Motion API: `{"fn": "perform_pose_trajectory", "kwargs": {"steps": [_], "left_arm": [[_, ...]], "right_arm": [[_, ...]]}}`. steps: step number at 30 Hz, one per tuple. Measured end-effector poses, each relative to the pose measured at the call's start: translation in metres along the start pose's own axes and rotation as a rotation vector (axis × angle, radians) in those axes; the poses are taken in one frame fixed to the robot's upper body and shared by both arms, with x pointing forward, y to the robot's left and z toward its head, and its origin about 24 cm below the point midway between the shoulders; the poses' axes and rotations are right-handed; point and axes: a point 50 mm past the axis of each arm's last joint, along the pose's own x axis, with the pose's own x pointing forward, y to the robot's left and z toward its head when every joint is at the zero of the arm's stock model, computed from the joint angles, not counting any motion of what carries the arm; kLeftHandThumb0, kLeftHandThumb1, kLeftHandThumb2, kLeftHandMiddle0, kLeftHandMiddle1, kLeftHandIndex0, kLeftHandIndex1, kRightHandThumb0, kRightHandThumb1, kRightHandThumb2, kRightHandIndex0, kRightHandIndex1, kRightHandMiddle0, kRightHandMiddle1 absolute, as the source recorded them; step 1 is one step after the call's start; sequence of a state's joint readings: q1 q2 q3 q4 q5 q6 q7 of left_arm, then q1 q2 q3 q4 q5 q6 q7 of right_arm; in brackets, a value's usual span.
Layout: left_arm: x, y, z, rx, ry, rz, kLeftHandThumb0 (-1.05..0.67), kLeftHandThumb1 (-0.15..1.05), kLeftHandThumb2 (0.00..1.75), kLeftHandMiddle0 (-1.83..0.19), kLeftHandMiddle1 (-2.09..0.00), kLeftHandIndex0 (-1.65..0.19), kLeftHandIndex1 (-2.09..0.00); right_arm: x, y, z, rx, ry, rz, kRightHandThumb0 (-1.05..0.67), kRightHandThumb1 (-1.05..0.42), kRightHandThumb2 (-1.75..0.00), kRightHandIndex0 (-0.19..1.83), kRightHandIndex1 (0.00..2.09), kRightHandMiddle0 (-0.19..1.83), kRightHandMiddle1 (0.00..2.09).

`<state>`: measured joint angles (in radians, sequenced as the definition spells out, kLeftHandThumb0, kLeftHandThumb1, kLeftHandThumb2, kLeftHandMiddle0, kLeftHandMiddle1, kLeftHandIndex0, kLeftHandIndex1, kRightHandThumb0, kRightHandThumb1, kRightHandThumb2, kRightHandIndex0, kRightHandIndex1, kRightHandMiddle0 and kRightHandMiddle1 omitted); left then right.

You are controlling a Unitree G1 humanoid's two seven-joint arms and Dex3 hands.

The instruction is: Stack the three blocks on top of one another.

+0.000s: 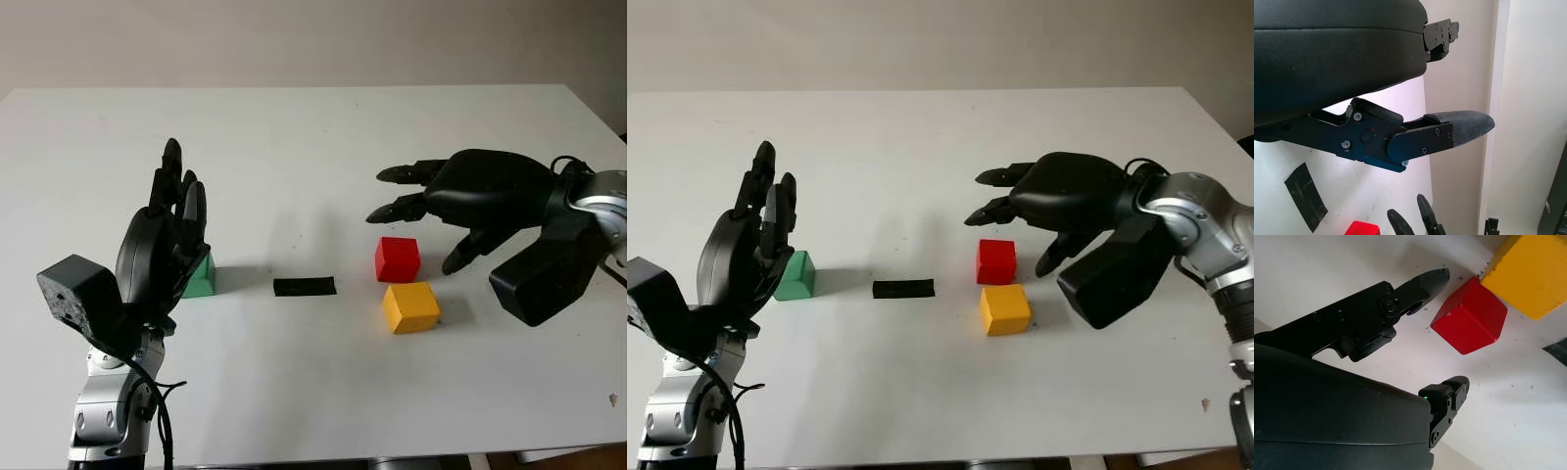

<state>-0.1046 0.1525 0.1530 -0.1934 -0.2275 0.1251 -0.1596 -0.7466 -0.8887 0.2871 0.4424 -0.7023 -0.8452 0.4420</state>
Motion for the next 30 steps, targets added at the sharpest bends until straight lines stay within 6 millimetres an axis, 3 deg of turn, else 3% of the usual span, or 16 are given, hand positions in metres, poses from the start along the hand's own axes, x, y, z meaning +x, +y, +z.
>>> {"fn": "perform_pose_trajectory", "kwargs": {"steps": [13, 20, 30], "left_arm": [[0.0, -0.001, -0.001, -0.006, 0.0, 0.009, -0.71, 1.05, 0.58, 0.18, -0.05, 0.18, -0.04], [-0.001, -0.001, -0.001, -0.009, 0.003, 0.005, -0.71, 1.05, 0.57, 0.19, -0.05, 0.19, -0.04], [-0.002, 0.0, -0.003, -0.011, 0.008, 0.004, -0.71, 1.05, 0.56, 0.18, -0.05, 0.19, -0.05]], "right_arm": [[0.005, 0.007, 0.002, -0.08, -0.074, -0.074, -0.52, -0.87, -0.06, 0.12, 0.05, 0.42, 0.08], [0.008, 0.012, 0.002, -0.112, -0.1, -0.099, -0.35, -0.92, -0.07, 0.15, 0.06, 0.46, 0.1], [0.015, 0.02, 0.004, -0.189, -0.135, -0.089, -0.31, -0.93, -0.06, 0.17, 0.07, 0.5, 0.11]]}}
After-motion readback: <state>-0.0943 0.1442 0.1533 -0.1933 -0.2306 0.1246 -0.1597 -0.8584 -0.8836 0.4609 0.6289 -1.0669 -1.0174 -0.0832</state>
